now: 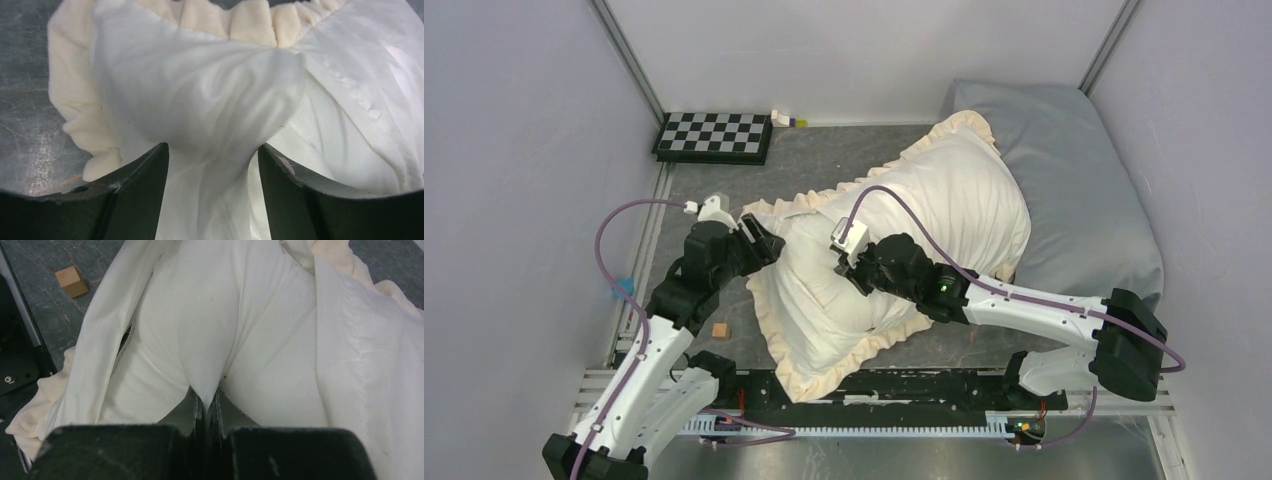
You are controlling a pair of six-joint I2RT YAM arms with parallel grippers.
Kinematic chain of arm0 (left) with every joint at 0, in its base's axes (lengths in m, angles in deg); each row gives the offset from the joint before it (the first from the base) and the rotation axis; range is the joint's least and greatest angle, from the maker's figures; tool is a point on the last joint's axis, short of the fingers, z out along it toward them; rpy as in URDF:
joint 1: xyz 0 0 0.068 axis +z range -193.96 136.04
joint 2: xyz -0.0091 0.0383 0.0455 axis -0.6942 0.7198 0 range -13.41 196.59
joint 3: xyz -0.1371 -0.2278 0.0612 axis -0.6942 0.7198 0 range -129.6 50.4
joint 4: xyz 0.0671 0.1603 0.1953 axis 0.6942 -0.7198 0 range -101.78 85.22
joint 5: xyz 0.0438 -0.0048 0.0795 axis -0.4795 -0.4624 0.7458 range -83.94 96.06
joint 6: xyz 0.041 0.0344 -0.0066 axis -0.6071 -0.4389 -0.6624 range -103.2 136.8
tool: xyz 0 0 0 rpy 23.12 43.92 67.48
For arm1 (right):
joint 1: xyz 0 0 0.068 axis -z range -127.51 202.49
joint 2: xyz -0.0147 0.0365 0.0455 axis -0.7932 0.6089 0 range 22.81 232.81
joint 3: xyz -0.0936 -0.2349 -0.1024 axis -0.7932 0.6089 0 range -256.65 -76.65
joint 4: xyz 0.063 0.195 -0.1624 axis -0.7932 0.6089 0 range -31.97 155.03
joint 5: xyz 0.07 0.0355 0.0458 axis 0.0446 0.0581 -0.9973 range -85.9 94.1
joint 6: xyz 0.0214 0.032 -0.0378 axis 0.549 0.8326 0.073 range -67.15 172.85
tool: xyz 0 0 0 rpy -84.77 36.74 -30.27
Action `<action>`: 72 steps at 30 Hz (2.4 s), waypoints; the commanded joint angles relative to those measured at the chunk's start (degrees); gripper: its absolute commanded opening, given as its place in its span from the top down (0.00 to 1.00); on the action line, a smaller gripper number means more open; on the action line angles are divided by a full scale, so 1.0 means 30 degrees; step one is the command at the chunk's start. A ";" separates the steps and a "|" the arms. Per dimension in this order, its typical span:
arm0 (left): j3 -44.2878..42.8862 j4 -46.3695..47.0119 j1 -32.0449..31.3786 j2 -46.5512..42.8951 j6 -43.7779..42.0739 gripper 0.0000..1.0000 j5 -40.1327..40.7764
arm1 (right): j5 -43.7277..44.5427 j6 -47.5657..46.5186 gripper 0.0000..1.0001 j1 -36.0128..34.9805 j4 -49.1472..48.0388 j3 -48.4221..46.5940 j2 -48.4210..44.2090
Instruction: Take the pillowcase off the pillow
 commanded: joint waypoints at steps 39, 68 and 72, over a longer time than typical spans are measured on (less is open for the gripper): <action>0.6280 0.7058 0.5164 0.8199 0.6274 0.18 0.1067 | 0.1971 0.3215 1.00 0.6293 -0.2336 0.1092 -0.4457; 0.5439 0.8778 0.1279 -0.0932 0.3219 0.12 -0.6593 | 0.3353 0.4588 1.00 0.7970 -0.2810 -0.1786 -0.2739; 0.3650 0.6003 -0.1984 -0.0983 0.2067 0.10 -0.3989 | 0.3129 0.4992 1.00 0.7974 -0.3314 -0.2317 -0.1482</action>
